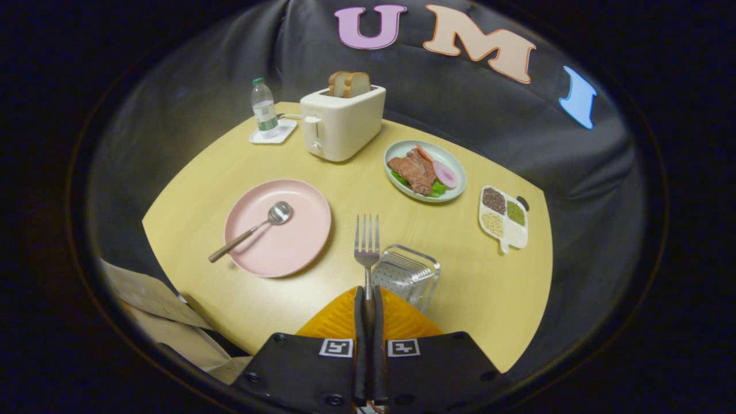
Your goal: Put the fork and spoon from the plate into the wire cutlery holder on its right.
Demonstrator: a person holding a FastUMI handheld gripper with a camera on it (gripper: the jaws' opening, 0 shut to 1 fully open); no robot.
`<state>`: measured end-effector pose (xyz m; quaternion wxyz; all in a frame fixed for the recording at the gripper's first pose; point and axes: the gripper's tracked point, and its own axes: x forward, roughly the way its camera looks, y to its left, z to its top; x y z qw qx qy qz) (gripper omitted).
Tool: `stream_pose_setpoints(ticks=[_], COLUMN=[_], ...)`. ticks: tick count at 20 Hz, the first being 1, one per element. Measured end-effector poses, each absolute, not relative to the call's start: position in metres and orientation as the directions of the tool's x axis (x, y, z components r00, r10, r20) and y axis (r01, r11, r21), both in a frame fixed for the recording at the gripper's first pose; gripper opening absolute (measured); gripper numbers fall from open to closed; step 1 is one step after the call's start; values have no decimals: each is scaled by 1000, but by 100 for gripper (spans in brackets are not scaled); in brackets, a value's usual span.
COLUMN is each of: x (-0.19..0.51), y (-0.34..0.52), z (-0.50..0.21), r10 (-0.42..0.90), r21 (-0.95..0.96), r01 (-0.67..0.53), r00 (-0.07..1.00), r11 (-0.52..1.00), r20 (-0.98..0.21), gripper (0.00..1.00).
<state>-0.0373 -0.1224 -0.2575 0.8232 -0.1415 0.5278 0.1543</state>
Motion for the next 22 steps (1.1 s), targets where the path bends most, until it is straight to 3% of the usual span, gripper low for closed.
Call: stream_pose_setpoints(ticks=[14,20,22], x=[-53,-37,-29], y=[-162,-149,-146], z=[-284,-289,-290], r10=[86,104,106], r21=[-43,-39,-50], r01=[-447,-440,-433], r00=[264,297,328], r11=[894,897,900], r20=[-961,-949,-939], gripper=[11,11,25])
